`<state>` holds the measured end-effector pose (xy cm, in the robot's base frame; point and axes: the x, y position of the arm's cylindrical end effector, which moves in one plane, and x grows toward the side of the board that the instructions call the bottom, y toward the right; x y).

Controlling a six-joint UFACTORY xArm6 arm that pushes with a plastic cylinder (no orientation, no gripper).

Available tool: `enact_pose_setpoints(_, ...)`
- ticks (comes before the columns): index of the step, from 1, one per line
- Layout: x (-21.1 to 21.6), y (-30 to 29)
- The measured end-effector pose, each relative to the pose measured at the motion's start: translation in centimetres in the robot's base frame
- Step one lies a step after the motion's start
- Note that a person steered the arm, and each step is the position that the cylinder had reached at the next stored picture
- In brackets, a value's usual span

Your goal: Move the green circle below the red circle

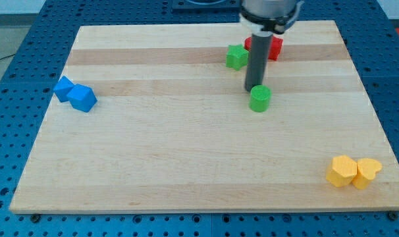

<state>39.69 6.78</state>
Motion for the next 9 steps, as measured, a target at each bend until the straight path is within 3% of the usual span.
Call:
enact_pose_setpoints(2,5.1,-11.9)
enact_pose_setpoints(3,9.3,-6.7)
enact_pose_setpoints(4,6.9,0.4)
enact_pose_setpoints(5,4.7,3.7)
enact_pose_setpoints(6,3.8,-0.2)
enact_pose_setpoints(7,3.5,0.2)
enact_pose_setpoints(8,2.9,4.9)
enact_pose_setpoints(9,0.5,4.6)
